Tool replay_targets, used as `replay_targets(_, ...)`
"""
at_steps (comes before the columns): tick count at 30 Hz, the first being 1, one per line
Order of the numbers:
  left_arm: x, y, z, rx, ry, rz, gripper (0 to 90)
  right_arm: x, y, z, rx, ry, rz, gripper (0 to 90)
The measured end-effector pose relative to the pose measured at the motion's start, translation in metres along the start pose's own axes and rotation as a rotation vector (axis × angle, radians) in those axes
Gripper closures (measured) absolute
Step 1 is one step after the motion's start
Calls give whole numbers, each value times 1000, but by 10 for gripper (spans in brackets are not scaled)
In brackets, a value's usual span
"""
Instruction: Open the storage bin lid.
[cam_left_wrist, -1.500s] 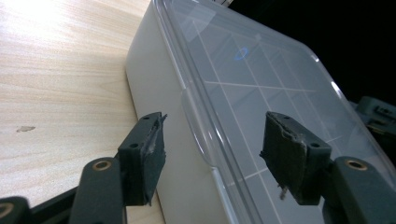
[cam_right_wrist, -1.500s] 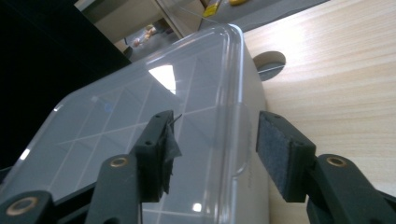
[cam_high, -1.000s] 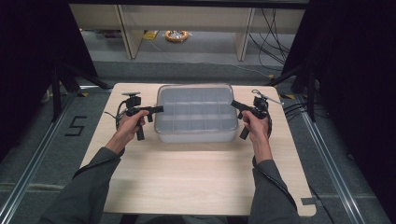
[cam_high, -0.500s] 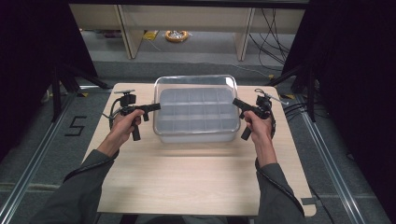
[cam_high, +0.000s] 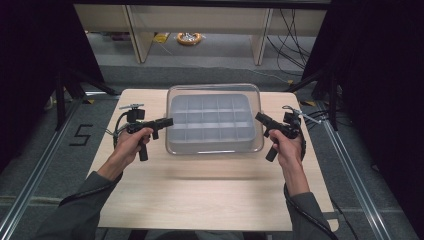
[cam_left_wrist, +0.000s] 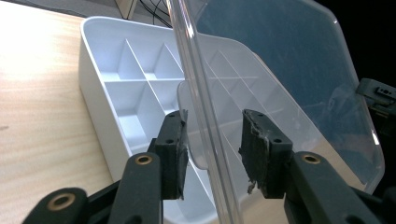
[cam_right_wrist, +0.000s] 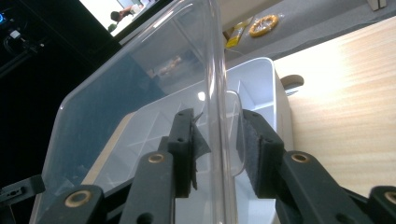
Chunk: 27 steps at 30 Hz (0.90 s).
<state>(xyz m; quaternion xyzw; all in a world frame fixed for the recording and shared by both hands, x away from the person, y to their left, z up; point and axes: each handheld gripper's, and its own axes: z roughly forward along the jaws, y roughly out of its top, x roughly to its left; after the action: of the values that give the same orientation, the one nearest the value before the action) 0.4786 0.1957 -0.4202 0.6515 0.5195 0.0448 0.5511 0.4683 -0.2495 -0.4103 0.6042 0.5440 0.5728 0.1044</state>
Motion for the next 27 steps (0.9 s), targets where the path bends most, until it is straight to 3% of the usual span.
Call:
replay_targets(2, -2, -4, -3, 9, -11, 5, 599, 2, -4, -6, 1, 2, 9, 678)
replay_targets(3, -3, -7, -5, 14, -16, 6, 599, 0, -5, -9, -12, 0, -33, 678)
replay_targets(6, -5, -16, -9, 26, -20, 15, 597, 2, -13, -16, -10, -8, 3, 677)
replay_targets(7, -6, -19, -9, 27, -22, 14, 598, -1, -16, -18, -18, 3, -31, 678)
replay_targets(9, -8, -22, -10, 29, -11, 35, 596, 1, -21, -23, -19, 2, -7, 678)
replay_targets(13, -11, -27, -11, 32, 3, 57, 596, -2, -29, -26, -20, 11, -38, 671)
replay_targets(18, -10, -32, -11, 41, 6, 57, 594, -2, -34, -31, -20, -8, -44, 671)
replay_targets(19, -10, -32, -12, 43, 5, 59, 594, 0, -35, -32, -9, -9, -6, 671)
replay_targets(20, -10, -32, -12, 44, 4, 59, 594, -2, -36, -32, -14, -8, -39, 671)
replay_targets(23, -10, -34, -13, 44, 1, 58, 594, 0, -39, -33, -12, -11, -16, 671)
replay_targets(25, -10, -36, -15, 48, 0, 57, 594, -3, -39, -34, -10, -11, -50, 671)
replay_targets(27, -9, -37, -16, 52, 0, 60, 594, -3, -42, -34, -9, 7, -30, 671)
